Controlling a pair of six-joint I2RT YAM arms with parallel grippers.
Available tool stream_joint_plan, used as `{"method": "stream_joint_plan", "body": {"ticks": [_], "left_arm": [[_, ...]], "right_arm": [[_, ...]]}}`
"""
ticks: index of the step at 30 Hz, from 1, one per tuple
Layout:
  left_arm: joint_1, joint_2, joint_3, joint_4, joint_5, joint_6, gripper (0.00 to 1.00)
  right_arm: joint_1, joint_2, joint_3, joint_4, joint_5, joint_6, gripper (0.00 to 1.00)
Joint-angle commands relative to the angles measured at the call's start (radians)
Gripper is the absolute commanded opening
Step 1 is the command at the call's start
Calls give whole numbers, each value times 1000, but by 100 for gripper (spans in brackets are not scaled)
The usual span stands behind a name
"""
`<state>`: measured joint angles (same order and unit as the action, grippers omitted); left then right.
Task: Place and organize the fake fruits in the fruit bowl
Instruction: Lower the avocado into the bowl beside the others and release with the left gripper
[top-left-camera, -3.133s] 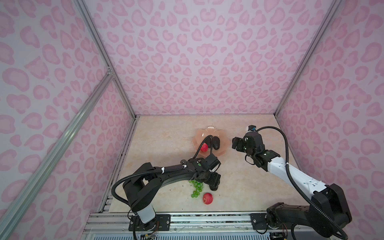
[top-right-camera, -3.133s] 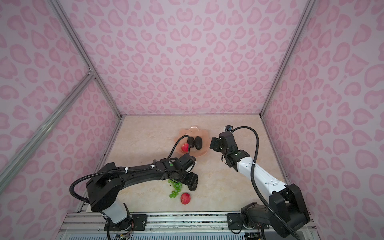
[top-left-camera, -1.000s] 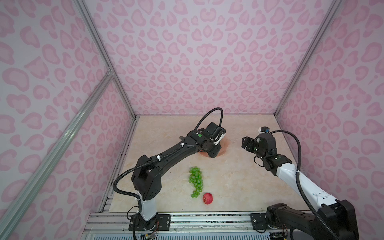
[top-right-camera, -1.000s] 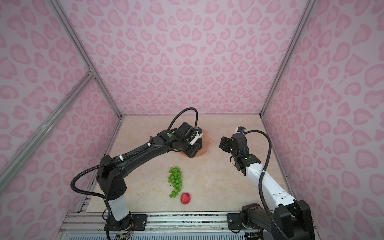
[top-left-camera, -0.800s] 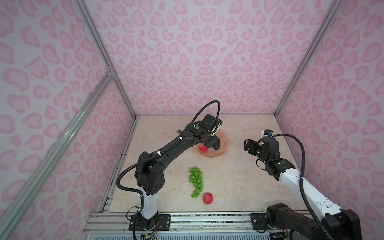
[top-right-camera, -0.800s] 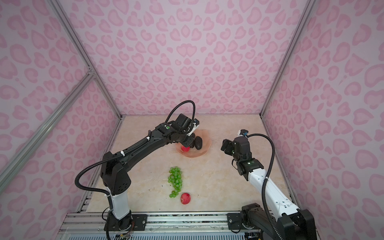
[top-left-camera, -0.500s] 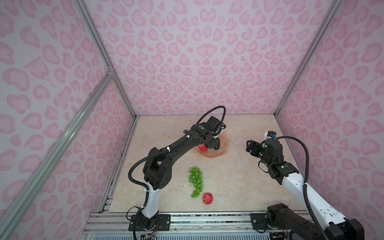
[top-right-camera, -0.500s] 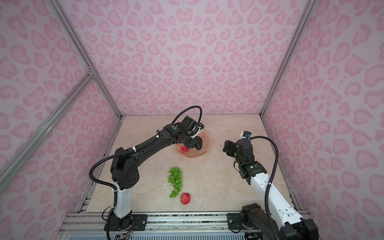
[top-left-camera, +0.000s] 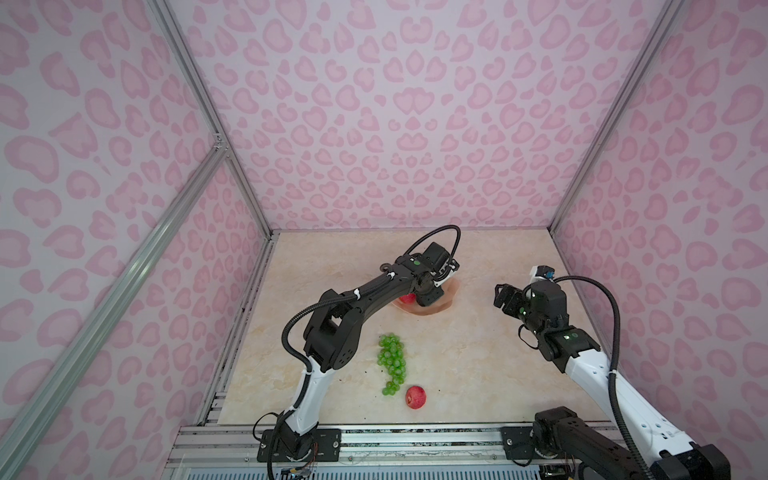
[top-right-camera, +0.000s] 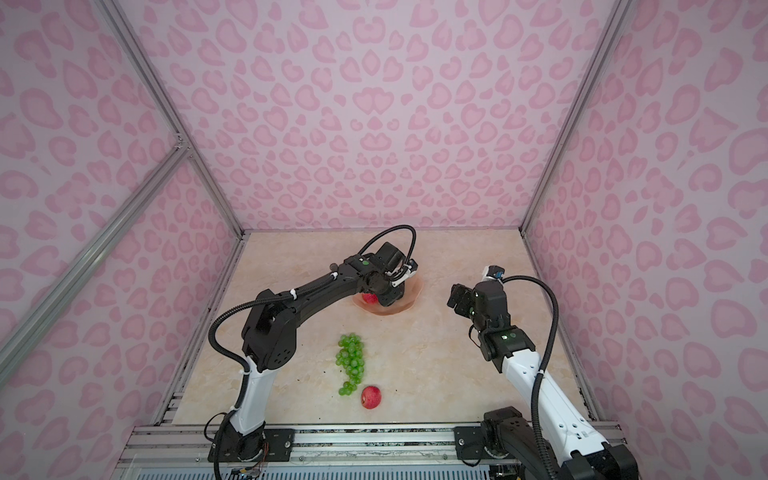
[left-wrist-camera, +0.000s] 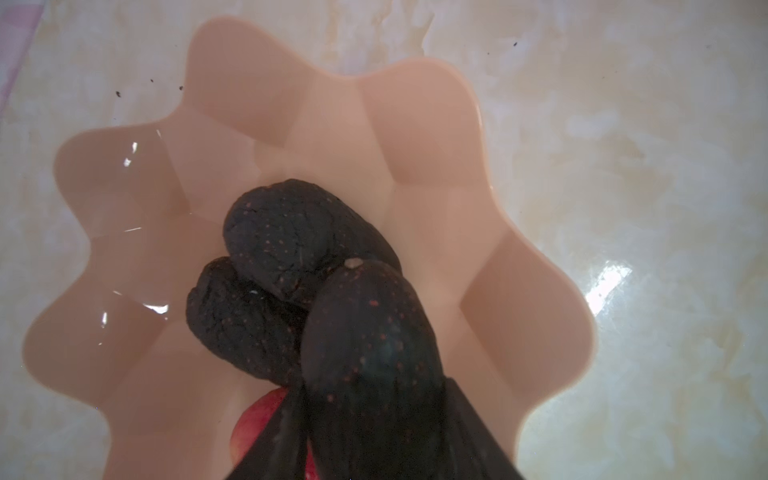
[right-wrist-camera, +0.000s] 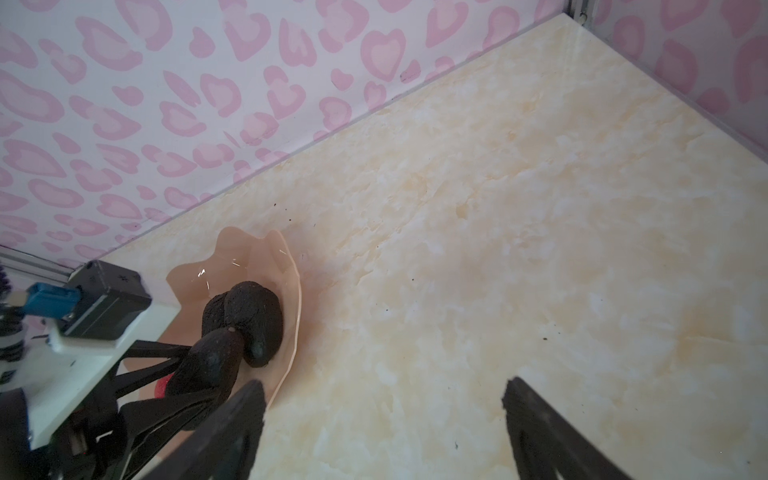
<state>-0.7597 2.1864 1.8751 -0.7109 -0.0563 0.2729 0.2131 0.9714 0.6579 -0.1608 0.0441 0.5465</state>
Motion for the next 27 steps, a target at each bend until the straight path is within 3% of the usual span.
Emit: {"method": "stream_joint_plan", "body": {"ticks": [1,8,13,21,24,27], "left_arm": [[1,21,19,-5,25,10,46],[1,33,25,-7,21,-12,56],[4,20,23,2,37,-30,71],[30,-84,6,86,67,-126,73],[63,-201,-70,212,56,-212,73],[125,-353,-206,372,19,-334,74]], "right_arm": [[0,7,-7,5,-10,12,90],[0,18,-4,12,-15,15,90],[0,23,-4,10,-15,13,90],[11,28,-14,-4,-93,-19,88],[83,37,-18,-43,-91,-51,86],[235,61,-9,-91,-51,-93,86]]}}
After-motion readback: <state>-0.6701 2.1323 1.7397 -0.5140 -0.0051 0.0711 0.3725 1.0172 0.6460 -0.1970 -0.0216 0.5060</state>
